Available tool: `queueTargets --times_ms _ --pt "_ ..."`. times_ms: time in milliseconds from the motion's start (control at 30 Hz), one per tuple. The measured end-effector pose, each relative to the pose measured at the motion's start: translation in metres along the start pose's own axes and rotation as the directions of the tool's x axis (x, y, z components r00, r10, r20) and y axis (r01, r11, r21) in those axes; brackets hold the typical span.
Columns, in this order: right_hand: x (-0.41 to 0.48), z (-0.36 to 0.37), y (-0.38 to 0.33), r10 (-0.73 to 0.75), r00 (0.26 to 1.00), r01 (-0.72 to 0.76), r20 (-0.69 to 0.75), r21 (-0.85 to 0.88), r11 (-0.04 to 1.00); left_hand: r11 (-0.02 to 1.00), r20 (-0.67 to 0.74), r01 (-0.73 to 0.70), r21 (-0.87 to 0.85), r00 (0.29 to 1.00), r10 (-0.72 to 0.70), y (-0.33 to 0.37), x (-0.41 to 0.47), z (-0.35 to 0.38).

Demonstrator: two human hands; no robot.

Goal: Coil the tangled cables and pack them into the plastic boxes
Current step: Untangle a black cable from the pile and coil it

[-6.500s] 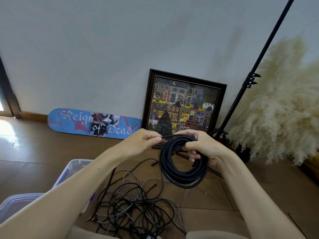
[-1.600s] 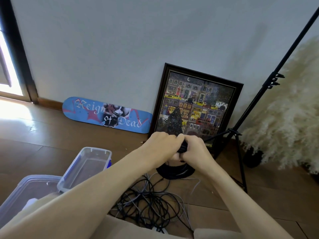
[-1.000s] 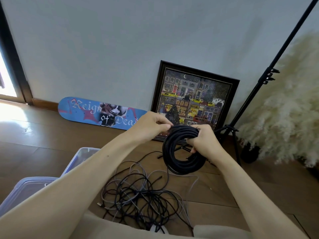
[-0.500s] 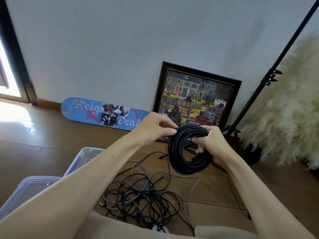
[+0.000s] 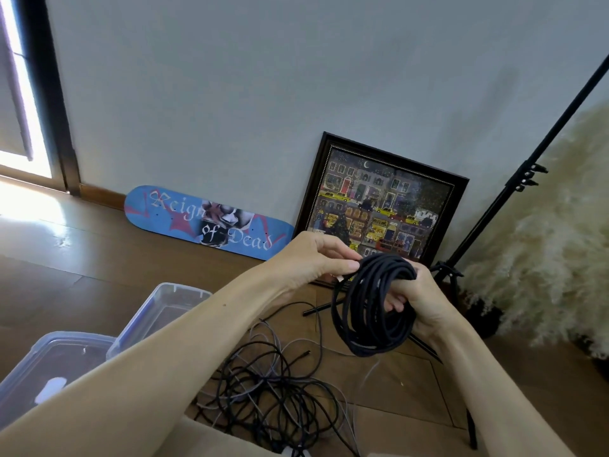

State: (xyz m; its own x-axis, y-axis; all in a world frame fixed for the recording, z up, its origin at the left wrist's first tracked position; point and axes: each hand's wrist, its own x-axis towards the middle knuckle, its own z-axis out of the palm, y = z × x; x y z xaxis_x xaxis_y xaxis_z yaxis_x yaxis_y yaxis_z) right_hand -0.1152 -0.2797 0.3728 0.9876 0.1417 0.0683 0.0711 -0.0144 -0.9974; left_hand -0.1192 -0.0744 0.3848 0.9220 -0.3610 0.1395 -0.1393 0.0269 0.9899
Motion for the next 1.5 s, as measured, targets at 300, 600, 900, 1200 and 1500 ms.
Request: queueTargets --times_ms 300,600,900,1200,1500 --pt "0.0 -0.002 0.001 0.041 0.999 -0.041 0.013 -0.018 0.999 0.997 0.077 0.051 0.052 0.996 -0.055 0.008 -0.005 0.0" --pt "-0.002 -0.004 -0.009 0.078 0.988 -0.044 0.136 -0.236 0.971 0.885 0.072 -0.118 0.45 0.993 0.095 0.012 0.001 -0.008" --pt "0.0 -0.006 -0.009 0.02 0.998 -0.023 0.059 0.052 0.998 0.967 0.051 -0.09 0.238 0.995 0.08 0.003 -0.002 0.003" --pt "0.0 -0.01 -0.007 0.007 1.0 -0.007 -0.001 0.047 0.999 0.994 0.104 0.093 -0.062 0.991 -0.086 0.005 -0.004 0.013" --pt "0.007 -0.013 -0.006 0.05 0.991 -0.073 0.124 0.184 0.98 0.884 0.145 0.111 -0.454 0.988 -0.05 0.002 -0.004 0.019"
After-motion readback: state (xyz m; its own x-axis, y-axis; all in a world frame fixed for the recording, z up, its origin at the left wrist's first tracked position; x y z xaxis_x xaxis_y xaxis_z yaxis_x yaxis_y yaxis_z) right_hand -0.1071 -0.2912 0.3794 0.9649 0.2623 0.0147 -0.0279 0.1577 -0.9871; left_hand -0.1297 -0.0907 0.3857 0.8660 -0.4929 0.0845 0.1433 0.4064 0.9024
